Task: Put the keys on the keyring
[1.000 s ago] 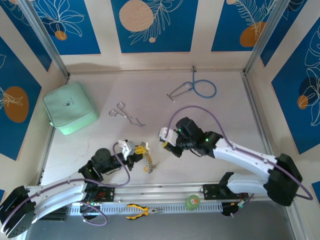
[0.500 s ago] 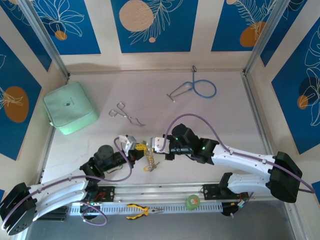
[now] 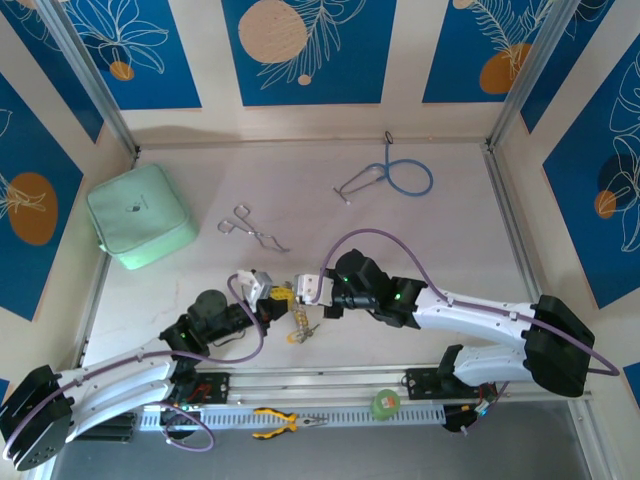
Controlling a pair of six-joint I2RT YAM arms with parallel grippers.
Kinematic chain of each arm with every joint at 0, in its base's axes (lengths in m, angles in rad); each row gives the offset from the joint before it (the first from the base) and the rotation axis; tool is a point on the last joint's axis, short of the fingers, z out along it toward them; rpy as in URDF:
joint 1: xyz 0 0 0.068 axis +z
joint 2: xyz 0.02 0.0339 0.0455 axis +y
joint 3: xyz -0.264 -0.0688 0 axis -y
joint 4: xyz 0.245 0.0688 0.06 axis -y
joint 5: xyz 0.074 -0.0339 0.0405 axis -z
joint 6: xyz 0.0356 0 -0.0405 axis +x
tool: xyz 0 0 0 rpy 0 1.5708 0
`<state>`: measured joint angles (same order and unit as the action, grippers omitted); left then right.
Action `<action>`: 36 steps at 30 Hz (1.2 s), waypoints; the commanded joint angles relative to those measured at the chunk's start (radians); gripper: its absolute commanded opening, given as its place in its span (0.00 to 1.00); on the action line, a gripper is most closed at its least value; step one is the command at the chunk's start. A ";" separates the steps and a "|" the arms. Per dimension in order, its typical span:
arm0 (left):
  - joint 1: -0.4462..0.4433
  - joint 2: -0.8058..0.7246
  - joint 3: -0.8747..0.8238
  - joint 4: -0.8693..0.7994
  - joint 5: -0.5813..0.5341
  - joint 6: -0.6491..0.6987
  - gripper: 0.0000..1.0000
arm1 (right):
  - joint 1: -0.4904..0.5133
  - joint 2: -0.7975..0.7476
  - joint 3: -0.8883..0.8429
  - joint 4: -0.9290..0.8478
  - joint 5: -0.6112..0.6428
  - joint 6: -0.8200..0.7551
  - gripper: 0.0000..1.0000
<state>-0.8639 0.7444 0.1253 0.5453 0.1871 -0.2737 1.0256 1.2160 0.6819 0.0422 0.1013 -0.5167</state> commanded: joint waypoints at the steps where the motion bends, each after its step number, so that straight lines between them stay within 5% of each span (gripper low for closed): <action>1: 0.000 -0.008 0.022 0.038 0.026 -0.010 0.00 | 0.006 0.010 0.017 0.042 0.021 -0.009 0.00; 18: 0.000 0.001 0.043 0.001 -0.017 -0.048 0.00 | 0.004 -0.076 -0.024 0.004 0.008 -0.048 0.00; 36: 0.000 0.018 0.047 0.013 -0.004 -0.047 0.00 | 0.011 -0.006 0.006 0.042 -0.022 -0.079 0.00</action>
<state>-0.8642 0.7616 0.1413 0.5369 0.1822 -0.3099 1.0286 1.2030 0.6693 0.0528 0.1078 -0.5873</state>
